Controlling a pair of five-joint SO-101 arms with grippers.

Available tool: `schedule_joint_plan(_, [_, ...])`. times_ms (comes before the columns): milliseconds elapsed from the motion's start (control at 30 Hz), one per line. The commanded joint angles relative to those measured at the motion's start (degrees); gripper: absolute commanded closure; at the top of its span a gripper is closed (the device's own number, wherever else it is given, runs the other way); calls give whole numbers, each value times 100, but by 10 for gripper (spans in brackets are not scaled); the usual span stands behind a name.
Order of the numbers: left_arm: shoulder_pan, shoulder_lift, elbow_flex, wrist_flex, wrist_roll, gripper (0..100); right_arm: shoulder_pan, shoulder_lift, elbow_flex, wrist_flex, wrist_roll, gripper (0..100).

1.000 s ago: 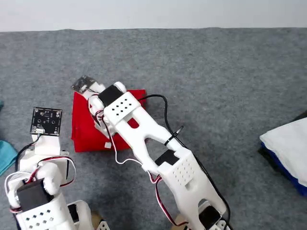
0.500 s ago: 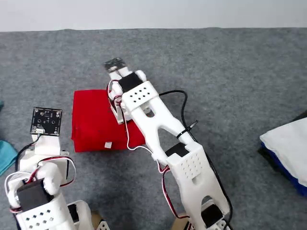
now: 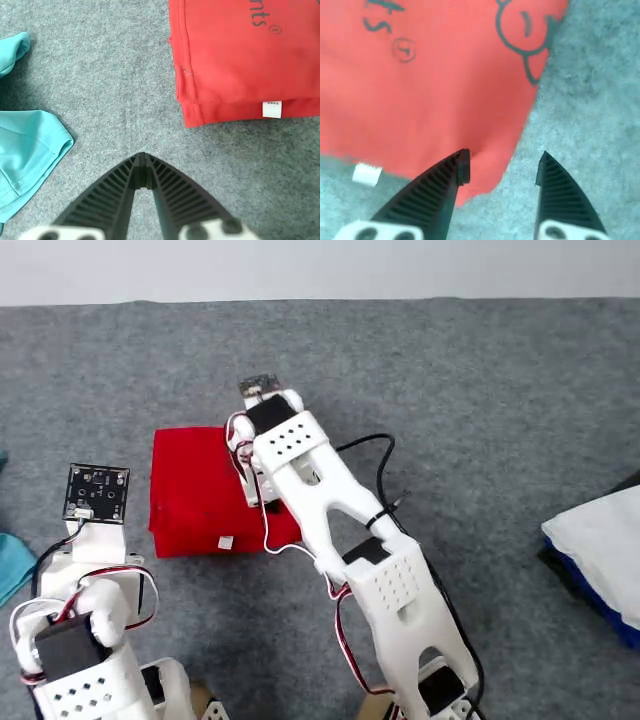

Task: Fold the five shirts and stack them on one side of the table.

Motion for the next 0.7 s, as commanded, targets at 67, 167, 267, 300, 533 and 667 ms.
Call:
schedule_joint_plan(67, [-26, -79, -57, 0, -44, 997, 13, 259, -545, -567, -79, 771])
schedule_joint_plan(167, [-26, -79, -48, 0, -44, 997, -4, 505, -545, -822, -114, 772])
schedule_joint_plan(267, [-26, -79, -48, 0, -44, 997, -4, 708, -545, -910, -501, 773])
schedule_joint_plan(300, [-26, -79, -48, 0, -44, 997, 13, 734, -545, -892, -598, 774])
schedule_joint_plan(533, [-26, -79, -48, 0, -44, 997, 40, 514, -545, -655, -193, 990])
schedule_joint_plan(667, [-26, -79, -48, 0, -44, 997, 233, 259, -545, -347, 9, 987])
